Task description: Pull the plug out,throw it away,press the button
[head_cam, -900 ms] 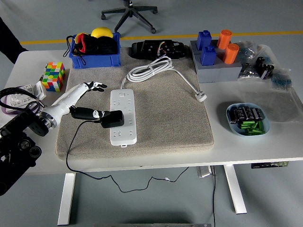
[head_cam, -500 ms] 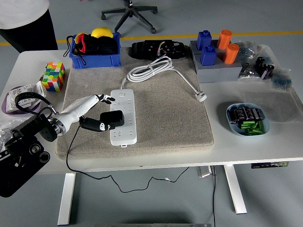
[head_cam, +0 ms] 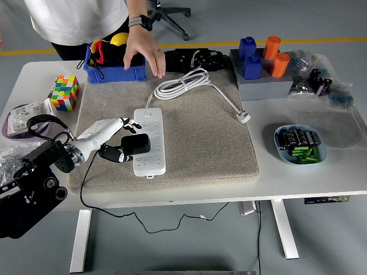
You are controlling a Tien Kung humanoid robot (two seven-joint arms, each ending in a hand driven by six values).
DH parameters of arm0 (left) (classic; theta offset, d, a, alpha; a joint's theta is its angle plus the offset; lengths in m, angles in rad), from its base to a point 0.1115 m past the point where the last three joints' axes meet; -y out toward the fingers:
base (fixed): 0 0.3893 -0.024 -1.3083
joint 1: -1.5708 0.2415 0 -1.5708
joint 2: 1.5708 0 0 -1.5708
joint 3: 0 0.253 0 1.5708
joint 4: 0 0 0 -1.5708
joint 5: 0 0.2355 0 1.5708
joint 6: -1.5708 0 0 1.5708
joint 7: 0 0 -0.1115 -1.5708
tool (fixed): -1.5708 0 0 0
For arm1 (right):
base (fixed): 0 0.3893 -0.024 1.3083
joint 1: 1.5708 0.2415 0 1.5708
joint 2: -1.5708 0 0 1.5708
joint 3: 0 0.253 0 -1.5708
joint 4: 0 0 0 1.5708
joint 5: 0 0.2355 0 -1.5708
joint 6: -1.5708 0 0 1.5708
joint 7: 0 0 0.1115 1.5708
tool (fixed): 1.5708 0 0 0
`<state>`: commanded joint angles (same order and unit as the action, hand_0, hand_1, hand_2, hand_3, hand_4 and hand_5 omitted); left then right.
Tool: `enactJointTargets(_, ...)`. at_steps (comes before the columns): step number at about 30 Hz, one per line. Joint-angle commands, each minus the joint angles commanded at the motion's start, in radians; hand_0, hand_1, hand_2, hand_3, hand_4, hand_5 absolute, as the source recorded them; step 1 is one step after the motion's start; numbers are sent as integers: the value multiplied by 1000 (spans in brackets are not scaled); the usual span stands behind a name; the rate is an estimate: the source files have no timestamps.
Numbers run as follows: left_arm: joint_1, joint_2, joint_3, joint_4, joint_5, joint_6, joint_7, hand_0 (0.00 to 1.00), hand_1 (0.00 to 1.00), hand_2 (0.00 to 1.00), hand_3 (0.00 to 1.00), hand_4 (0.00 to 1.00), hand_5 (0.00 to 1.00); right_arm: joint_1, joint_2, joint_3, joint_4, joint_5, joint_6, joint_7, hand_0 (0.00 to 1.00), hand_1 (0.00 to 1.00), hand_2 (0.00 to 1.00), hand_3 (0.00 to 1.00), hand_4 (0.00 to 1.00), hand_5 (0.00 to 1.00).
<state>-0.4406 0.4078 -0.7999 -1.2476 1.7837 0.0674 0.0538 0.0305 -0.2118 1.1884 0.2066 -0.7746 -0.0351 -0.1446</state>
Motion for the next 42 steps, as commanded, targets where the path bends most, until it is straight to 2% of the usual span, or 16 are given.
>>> enactJointTargets(10,-19,-11,34,12,2,2,4,719,611,552,658,886,2,2,-2,-5,1,2,-1,0,749,667,656,620,662,516)
enactJointTargets(11,-21,-11,37,13,1,3,3,624,529,532,622,871,2,1,-2,-6,1,2,-1,0,749,667,656,620,663,518)
enactJointTargets(16,-32,-15,54,20,-6,14,0,624,529,532,622,871,2,-1,-3,-8,0,3,-1,0,749,667,656,620,663,518)
enactJointTargets(17,-34,-16,57,21,-8,18,0,474,405,472,576,780,2,0,-3,-8,0,3,-1,0,749,667,656,620,663,518)
enactJointTargets(22,-44,-20,68,29,-21,36,-5,474,405,472,576,780,2,1,-2,-8,1,4,-1,0,749,667,656,619,664,517)
enactJointTargets(23,-45,-21,69,29,-25,38,-5,407,305,409,562,673,2,2,-2,-7,1,4,-1,1,749,667,656,620,664,517)
enactJointTargets(42,-54,-26,61,34,-51,27,1,415,264,349,534,663,2,1,-1,-7,0,5,-1,1,750,667,656,620,665,514)
